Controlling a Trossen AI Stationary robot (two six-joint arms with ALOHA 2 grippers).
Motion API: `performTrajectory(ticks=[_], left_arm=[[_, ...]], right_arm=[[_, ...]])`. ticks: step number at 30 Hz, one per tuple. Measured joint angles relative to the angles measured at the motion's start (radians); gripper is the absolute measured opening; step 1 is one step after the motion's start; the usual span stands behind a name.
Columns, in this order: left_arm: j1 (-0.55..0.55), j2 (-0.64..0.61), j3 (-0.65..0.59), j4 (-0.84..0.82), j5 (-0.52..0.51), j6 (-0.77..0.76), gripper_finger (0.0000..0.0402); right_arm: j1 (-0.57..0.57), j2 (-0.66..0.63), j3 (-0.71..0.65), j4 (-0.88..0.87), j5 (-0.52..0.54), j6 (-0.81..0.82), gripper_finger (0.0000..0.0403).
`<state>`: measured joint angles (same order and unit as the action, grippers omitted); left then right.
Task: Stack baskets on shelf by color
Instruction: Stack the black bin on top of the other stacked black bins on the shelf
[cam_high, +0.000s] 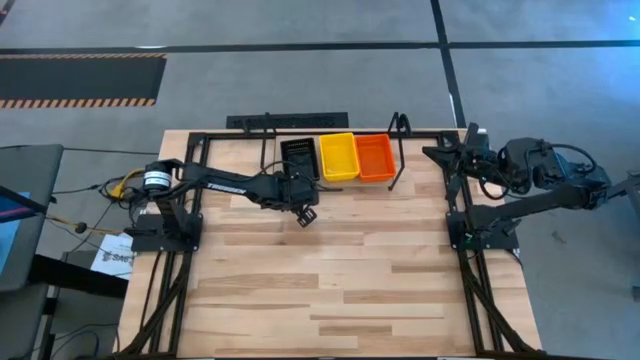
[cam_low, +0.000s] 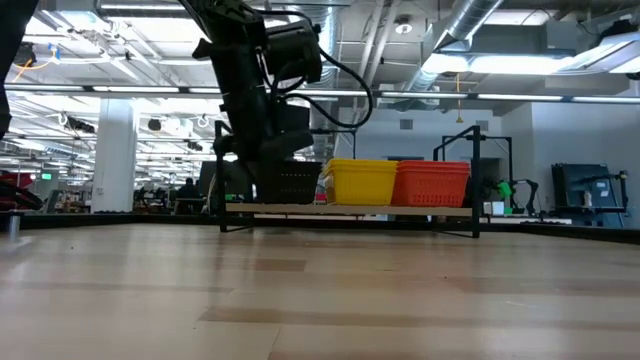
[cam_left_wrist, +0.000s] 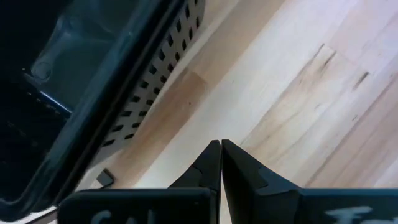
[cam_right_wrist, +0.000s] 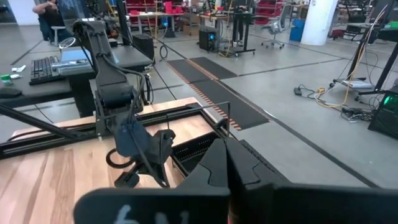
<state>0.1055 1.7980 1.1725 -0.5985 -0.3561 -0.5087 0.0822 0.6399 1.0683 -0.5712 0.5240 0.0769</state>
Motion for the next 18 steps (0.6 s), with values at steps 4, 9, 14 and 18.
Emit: performTrajectory(ticks=[4, 9, 14, 18], left_arm=[[0.005, 0.001, 0.000, -0.004, -0.035, 0.028, 0.0000], [0.018, 0.001, 0.000, -0.012, -0.098, 0.035, 0.0000], [0.031, 0.001, 0.000, -0.013, -0.114, 0.057, 0.0000], [0.046, 0.002, 0.000, -0.013, -0.151, 0.090, 0.0000]], right_arm=[[0.000, 0.000, 0.000, -0.001, 0.000, 0.000, 0.0001], [0.000, 0.000, 0.000, -0.001, 0.000, 0.001, 0.0001], [0.000, 0.000, 0.000, -0.002, 0.000, 0.001, 0.0001], [0.000, 0.000, 0.000, -0.003, 0.000, 0.001, 0.0001]])
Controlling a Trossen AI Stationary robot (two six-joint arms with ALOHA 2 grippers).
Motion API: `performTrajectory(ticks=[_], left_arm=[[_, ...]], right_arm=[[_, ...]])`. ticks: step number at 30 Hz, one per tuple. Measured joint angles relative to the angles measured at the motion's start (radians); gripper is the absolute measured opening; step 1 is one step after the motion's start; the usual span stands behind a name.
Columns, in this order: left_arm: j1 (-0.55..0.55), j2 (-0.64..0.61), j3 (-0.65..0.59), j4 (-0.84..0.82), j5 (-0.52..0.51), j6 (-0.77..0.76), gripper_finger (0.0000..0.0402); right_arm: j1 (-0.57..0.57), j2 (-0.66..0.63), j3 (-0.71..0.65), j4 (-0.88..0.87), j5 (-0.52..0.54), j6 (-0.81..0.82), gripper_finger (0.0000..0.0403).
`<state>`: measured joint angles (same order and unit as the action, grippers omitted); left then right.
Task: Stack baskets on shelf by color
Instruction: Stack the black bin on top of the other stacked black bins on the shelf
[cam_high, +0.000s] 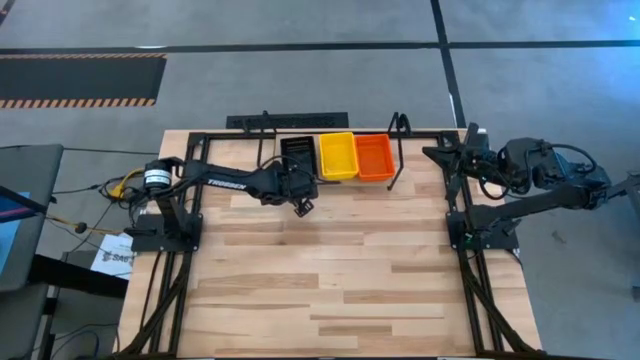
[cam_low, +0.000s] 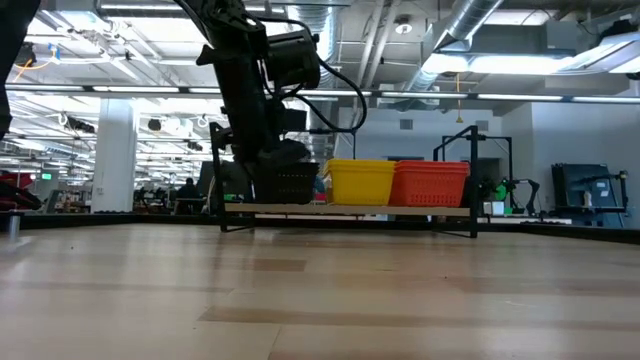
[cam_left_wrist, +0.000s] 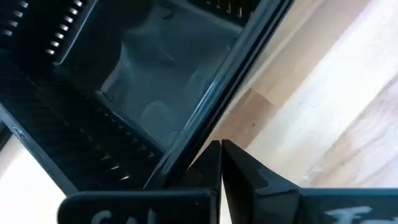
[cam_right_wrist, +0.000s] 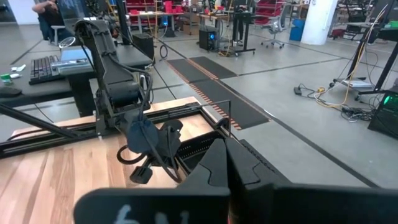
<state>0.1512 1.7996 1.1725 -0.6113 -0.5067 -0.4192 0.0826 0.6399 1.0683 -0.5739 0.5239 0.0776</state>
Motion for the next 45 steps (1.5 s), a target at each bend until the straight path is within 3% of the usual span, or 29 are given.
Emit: performTrajectory(ticks=[8, 13, 20, 26, 35, 39, 45], left_arm=[[0.013, 0.001, 0.023, -0.009, -0.006, 0.032, 0.0000], [0.013, 0.001, 0.087, -0.006, -0.057, 0.098, 0.0000], [0.000, 0.001, 0.199, -0.013, -0.043, 0.176, 0.0000], [-0.042, 0.001, 0.291, -0.120, -0.040, 0.180, 0.0000], [-0.092, 0.001, 0.549, -0.285, -0.118, 0.173, 0.0000], [-0.107, 0.000, 0.726, -0.436, -0.197, 0.178, 0.0000], [-0.150, 0.000, 0.996, -0.720, -0.380, 0.109, 0.0000]], right_arm=[[0.000, 0.000, 0.000, -0.001, 0.000, 0.000, 0.0001], [0.000, 0.000, 0.000, -0.001, 0.000, 0.000, 0.0001], [0.000, 0.000, 0.000, -0.001, 0.000, 0.001, 0.0001], [0.000, 0.000, 0.000, -0.002, 0.000, 0.002, 0.0001], [-0.012, 0.080, 0.000, 0.000, 0.056, 0.030, 0.0001], [-0.051, 0.186, 0.001, 0.000, -0.033, 0.056, 0.0001], [-0.140, 0.359, 0.000, 0.039, -0.274, 0.039, 0.0001]])
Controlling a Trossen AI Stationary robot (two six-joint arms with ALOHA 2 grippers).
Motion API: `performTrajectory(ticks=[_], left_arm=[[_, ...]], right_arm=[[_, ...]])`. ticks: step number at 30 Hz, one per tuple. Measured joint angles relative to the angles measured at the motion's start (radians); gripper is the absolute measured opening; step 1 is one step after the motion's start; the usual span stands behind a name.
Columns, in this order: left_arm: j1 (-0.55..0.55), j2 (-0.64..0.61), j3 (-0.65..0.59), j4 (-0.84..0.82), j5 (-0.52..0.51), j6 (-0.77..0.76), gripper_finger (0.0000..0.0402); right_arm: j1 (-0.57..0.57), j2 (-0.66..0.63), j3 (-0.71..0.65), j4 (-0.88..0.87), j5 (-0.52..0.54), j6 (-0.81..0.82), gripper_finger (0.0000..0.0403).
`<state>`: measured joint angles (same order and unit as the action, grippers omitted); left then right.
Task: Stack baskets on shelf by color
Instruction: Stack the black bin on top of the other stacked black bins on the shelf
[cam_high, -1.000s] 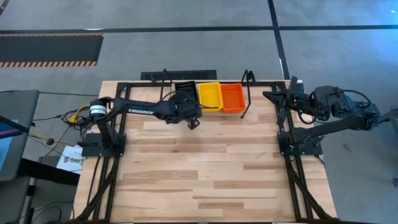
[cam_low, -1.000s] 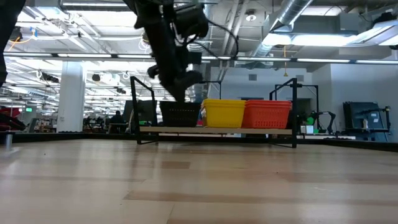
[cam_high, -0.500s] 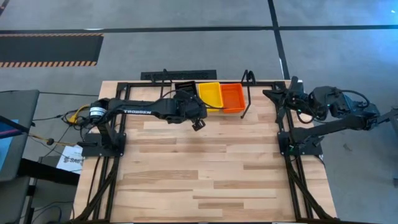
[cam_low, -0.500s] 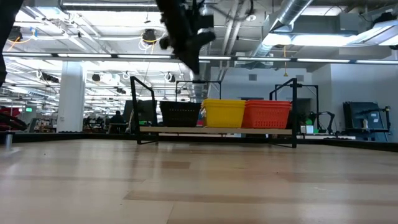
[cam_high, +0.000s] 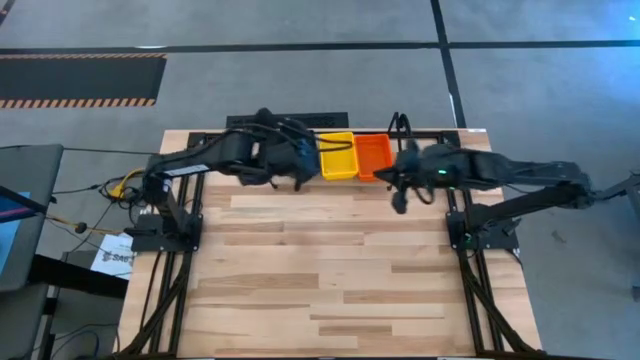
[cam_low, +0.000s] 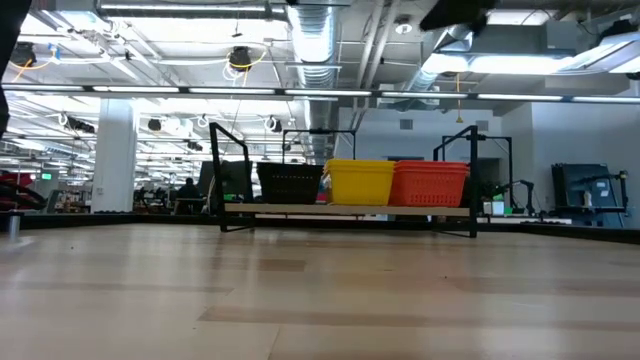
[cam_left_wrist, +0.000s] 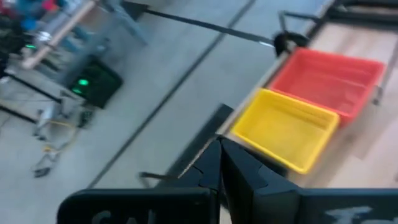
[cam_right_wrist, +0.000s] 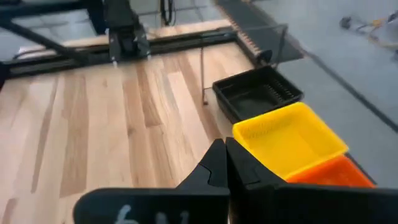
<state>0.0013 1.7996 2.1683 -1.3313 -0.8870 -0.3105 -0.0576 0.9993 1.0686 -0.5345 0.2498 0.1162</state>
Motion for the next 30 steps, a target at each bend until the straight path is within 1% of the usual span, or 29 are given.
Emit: performTrajectory(ticks=[4, 6, 9, 14, 16, 18, 22, 23, 25, 27, 28, 30], left_arm=[[-0.046, -0.001, 0.135, -0.175, -0.073, -0.094, 0.0000], [-0.076, -0.001, 0.185, -0.245, -0.093, -0.147, 0.0000], [-0.123, -0.028, 0.182, -0.239, -0.112, -0.146, 0.0000], [-0.184, -0.054, 0.184, -0.240, -0.174, -0.186, 0.0000], [-0.205, -0.058, 0.184, -0.240, -0.180, -0.191, 0.0000], [-0.223, -0.059, 0.184, -0.240, -0.184, -0.201, 0.0000], [-0.266, -0.059, 0.184, -0.240, -0.185, -0.213, 0.0000], [-0.281, -0.059, 0.184, -0.240, -0.185, -0.218, 0.0000], [-0.310, -0.059, 0.184, -0.240, -0.188, -0.232, 0.0000], [-0.347, -0.059, 0.183, -0.240, -0.211, -0.248, 0.0000], [-0.366, -0.059, 0.183, -0.240, -0.234, -0.255, 0.0000], [-0.410, -0.063, 0.183, -0.240, -0.281, -0.269, 0.0000]], right_arm=[[-0.067, 0.110, 0.033, 0.002, -0.074, -0.043, 0.0001], [-0.105, 0.164, 0.068, 0.008, -0.139, -0.059, 0.0001], [-0.151, 0.256, 0.130, 0.011, -0.269, -0.100, 0.0000], [-0.175, 0.417, 0.256, 0.021, -0.467, -0.199, 0.0000], [-0.173, 0.486, 0.313, 0.022, -0.535, -0.228, 0.0000], [-0.172, 0.557, 0.369, 0.018, -0.580, -0.258, 0.0000], [-0.172, 0.690, 0.485, -0.024, -0.584, -0.312, 0.0000], [-0.172, 0.723, 0.513, -0.050, -0.564, -0.327, 0.0000], [-0.176, 0.794, 0.575, -0.114, -0.487, -0.368, 0.0000], [-0.184, 0.862, 0.638, -0.187, -0.413, -0.415, 0.0000], [-0.190, 0.893, 0.673, -0.221, -0.392, -0.440, 0.0000], [-0.216, 0.952, 0.747, -0.275, -0.383, -0.483, 0.0000]])
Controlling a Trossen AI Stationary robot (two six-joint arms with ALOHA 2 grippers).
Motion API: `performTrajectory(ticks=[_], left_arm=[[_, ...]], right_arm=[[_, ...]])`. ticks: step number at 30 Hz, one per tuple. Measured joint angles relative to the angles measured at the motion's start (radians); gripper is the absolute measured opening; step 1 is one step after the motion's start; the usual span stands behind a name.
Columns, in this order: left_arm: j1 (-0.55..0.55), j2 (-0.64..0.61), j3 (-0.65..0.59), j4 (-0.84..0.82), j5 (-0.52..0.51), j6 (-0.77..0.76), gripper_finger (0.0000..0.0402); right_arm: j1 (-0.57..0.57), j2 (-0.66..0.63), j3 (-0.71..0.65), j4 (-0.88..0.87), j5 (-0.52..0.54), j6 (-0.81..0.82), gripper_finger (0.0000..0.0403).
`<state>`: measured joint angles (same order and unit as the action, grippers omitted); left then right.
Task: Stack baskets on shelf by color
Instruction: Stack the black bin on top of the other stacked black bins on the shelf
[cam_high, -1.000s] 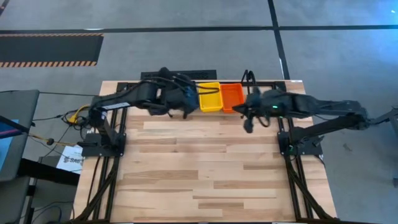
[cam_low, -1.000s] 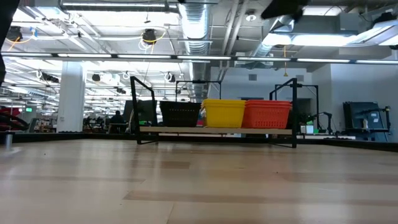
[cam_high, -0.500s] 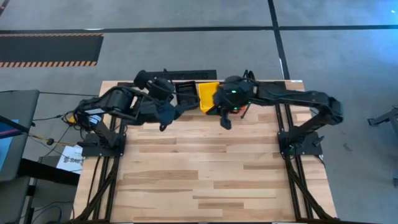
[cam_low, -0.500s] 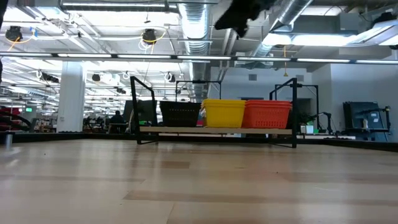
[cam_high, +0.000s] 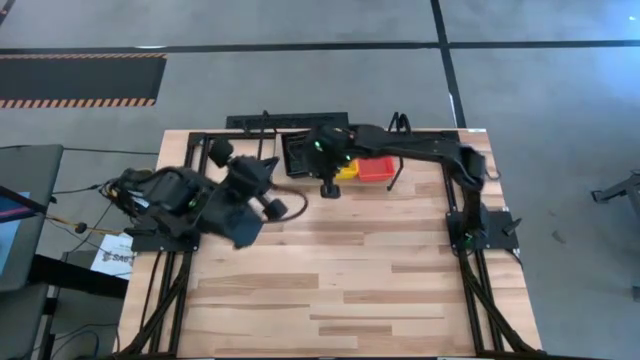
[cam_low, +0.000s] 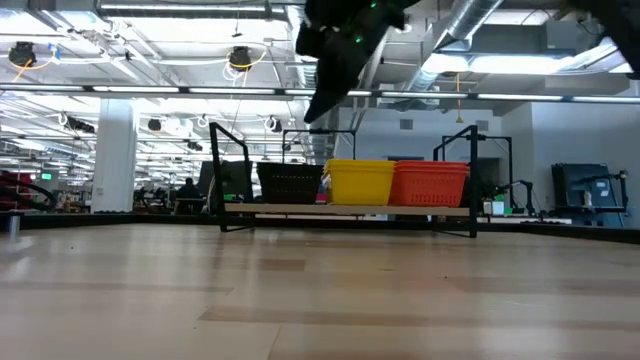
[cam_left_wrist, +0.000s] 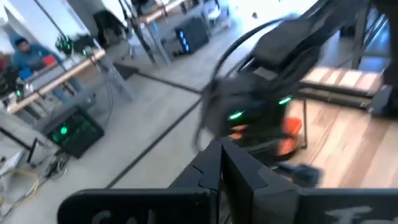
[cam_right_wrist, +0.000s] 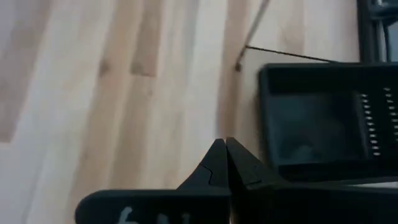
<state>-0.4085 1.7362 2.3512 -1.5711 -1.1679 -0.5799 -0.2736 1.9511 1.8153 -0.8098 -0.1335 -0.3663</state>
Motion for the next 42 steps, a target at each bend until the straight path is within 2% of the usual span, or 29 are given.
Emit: performTrajectory(ticks=[5, 11, 15, 20, 23, 27, 33, 37, 42], left_arm=[[-0.087, -0.020, 0.000, 0.000, -0.069, -0.045, 0.0000], [-0.129, -0.024, 0.000, 0.000, -0.069, -0.075, 0.0000], [-0.132, -0.021, 0.000, 0.000, -0.062, -0.076, 0.0000], [-0.131, -0.021, 0.000, 0.000, -0.048, -0.076, 0.0000], [-0.131, -0.021, 0.000, 0.000, -0.048, -0.076, 0.0000], [-0.131, -0.021, 0.000, 0.000, -0.045, -0.079, 0.0000], [-0.131, -0.021, 0.000, 0.000, -0.043, -0.087, 0.0000], [-0.131, -0.021, 0.000, 0.000, -0.041, -0.087, 0.0000], [-0.131, -0.020, 0.000, 0.000, -0.041, -0.087, 0.0000]], right_arm=[[-0.117, 0.083, 0.200, -0.046, -0.031, -0.011, 0.0000], [-0.275, 0.150, 0.413, -0.047, -0.224, 0.074, 0.0000], [-0.350, 0.186, 0.447, -0.049, -0.380, 0.150, 0.0000], [-0.373, 0.237, 0.447, -0.049, -0.392, 0.165, 0.0000], [-0.367, 0.285, 0.448, -0.016, -0.360, 0.191, 0.0000], [-0.348, 0.341, 0.447, 0.074, -0.216, 0.227, 0.0000], [-0.334, 0.396, 0.447, 0.186, -0.142, 0.228, 0.0000], [-0.335, 0.394, 0.449, 0.209, -0.090, 0.204, 0.0000], [-0.337, 0.394, 0.449, 0.179, 0.038, 0.150, 0.0000]])
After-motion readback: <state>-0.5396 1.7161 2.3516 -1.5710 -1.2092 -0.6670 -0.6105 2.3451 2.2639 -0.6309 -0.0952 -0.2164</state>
